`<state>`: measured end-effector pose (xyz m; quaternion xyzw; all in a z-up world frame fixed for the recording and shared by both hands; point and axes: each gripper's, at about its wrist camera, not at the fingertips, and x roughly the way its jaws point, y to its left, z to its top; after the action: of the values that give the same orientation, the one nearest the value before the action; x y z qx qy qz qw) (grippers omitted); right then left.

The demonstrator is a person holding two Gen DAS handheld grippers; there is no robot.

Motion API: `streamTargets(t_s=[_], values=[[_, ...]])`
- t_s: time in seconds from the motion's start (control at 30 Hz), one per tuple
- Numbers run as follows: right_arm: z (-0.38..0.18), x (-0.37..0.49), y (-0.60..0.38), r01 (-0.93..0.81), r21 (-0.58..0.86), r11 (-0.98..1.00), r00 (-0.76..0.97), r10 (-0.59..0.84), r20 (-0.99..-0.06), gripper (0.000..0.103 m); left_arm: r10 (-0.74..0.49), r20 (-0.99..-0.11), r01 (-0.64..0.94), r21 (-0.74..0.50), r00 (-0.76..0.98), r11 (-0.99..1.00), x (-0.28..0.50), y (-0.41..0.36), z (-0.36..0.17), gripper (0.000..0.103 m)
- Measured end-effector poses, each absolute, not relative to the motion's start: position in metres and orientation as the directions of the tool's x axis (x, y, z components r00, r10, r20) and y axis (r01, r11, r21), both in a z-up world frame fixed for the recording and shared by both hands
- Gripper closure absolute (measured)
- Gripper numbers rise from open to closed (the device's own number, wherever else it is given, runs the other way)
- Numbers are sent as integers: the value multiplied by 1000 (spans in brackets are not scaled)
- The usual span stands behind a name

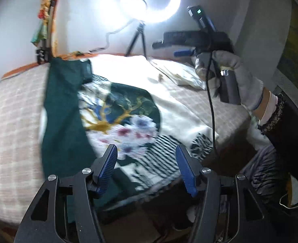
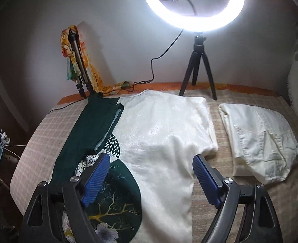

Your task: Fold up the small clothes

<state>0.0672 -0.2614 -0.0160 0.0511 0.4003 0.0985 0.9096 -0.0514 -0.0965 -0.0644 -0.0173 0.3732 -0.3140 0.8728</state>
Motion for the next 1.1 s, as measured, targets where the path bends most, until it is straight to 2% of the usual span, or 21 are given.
streamTargets(t_s=[0.2,0.3,0.5,0.6,0.7,0.83,1.03,1.1], values=[[-7,43,-312,-130,196,972,707,229,-670,12,-580,-654,615,-216,485,758,-57,-137,-73,44],[-9,41,-334,-121,208,971,708,231,-667,4,-598,-648,654,-198,472,730,-57,-160,-75,44],[-16,40,-378,-95,247,964,703,241,-669,4,-618,-665,761,-113,420,639,-58,-219,-82,44],[-17,37,-398,-76,260,963,711,235,-662,4,-626,-682,793,-109,379,599,-55,-242,-89,44],[-21,37,-417,-51,281,958,711,233,-663,12,-626,-702,825,-99,338,557,-52,-266,-96,44],[-28,40,-437,-24,328,944,695,251,-673,21,-568,-744,849,-2,352,528,-53,-297,-108,44],[-40,55,-448,-18,347,938,659,272,-701,27,-530,-770,854,37,356,520,-45,-315,-122,45],[-44,66,-445,-27,343,939,648,278,-709,28,-519,-776,847,37,359,531,-41,-317,-126,55]])
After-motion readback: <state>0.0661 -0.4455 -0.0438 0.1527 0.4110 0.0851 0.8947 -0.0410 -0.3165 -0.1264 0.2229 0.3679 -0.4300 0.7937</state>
